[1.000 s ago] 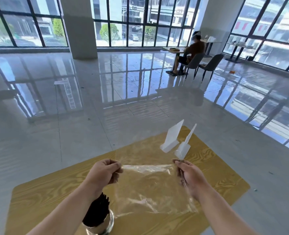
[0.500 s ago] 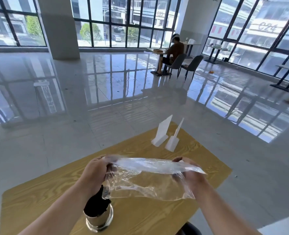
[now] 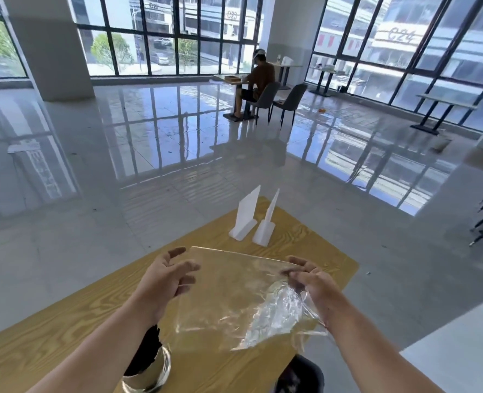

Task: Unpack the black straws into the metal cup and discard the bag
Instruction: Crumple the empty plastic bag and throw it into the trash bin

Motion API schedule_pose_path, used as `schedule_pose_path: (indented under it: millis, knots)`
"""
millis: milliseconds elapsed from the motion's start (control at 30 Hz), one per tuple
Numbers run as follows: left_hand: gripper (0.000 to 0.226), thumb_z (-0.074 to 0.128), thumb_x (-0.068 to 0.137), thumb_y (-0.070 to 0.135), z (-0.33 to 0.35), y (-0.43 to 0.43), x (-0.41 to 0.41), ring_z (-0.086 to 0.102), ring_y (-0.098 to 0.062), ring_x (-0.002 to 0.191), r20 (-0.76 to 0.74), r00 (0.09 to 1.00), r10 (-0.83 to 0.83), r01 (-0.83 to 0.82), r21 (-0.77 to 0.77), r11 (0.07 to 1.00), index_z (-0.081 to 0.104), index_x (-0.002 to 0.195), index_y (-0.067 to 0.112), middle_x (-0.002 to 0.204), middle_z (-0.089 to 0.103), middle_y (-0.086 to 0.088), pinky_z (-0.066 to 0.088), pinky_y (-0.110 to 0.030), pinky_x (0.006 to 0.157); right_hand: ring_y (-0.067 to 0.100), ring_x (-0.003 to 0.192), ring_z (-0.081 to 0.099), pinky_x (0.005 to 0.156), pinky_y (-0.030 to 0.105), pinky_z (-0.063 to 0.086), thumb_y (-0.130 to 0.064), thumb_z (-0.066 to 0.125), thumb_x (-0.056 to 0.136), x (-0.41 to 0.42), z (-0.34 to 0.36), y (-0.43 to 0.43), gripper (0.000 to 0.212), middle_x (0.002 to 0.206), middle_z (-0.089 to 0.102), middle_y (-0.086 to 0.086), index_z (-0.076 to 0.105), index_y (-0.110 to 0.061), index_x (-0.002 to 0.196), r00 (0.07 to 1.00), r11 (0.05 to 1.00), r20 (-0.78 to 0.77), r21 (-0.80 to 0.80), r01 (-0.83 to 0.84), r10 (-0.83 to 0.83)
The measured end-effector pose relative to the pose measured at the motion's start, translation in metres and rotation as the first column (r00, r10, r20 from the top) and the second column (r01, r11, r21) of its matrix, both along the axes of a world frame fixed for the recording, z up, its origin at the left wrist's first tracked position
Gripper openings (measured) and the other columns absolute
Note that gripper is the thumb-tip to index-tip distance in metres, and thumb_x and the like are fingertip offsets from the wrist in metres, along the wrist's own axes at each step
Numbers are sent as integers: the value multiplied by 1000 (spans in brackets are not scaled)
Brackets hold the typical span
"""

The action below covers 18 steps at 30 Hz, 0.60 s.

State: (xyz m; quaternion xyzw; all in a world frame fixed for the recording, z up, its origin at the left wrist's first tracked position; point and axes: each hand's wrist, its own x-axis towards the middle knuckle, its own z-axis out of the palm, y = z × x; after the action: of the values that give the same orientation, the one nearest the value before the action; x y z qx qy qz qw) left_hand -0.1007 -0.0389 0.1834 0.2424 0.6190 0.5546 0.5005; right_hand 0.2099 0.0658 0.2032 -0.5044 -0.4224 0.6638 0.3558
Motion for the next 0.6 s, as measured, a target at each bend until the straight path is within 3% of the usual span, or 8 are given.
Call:
schedule_pose_path:
  millis: [100,200,267,333,400,467,533,600]
  knots:
    - [56,73,86,54,-3,12,12,76,-16,75,49,997,-67,69,-26,997,62,132,24,102,83,-4,53,-38,76,5,55,67,50,14,47,21,49,99,16,1,10,29,76,81,5,65,-3,106,995,994,-18,22,103,-103]
    - [60,53,96,65,-6,24,25,78,-25,87,295,947,-123,116,40,992,62,134,19,110,81,-12,48,-43,81,6,73,71,66,15,50,14,52,102,40,1,22,27,84,81,2,69,-6,102,976,979,-85,-2,204,-203]
    - [75,49,90,78,-3,31,39,75,-27,101,383,904,-191,172,84,981,62,135,20,128,75,-16,49,-47,90,19,97,67,91,30,54,7,56,102,53,0,30,22,103,76,6,72,-8,105,950,961,-146,-46,272,-275]
    - [96,54,73,93,2,39,56,68,-28,122,386,887,-254,245,75,967,60,141,25,137,72,-10,50,-54,101,26,99,70,101,48,57,8,57,101,60,0,37,20,102,75,11,69,-7,106,889,929,-277,-182,323,-364]
    - [122,65,51,101,6,50,76,62,-27,132,363,873,-325,331,49,942,52,149,28,144,68,-7,50,-59,106,19,75,77,76,33,66,13,56,100,63,0,47,23,87,79,11,64,-8,98,815,899,-390,-273,342,-429]
    - [141,68,45,101,7,61,96,62,-25,134,337,848,-408,417,49,907,32,162,31,153,58,-6,52,-58,107,15,56,74,54,25,62,14,57,99,67,-1,53,26,80,80,14,61,-9,90,790,894,-430,-301,331,-438]
    - [148,71,47,99,9,74,114,63,-26,133,350,827,-439,447,63,892,17,167,31,153,55,-5,55,-56,106,16,51,70,53,28,63,14,59,99,70,-5,58,24,78,78,16,60,-7,89,806,904,-426,-303,301,-411]
    - [147,78,47,94,12,88,130,62,-28,133,371,825,-426,430,75,900,17,167,33,153,55,-7,58,-53,101,18,54,71,54,30,63,13,60,98,74,-9,63,23,76,76,15,59,-8,90,832,917,-409,-297,267,-375]
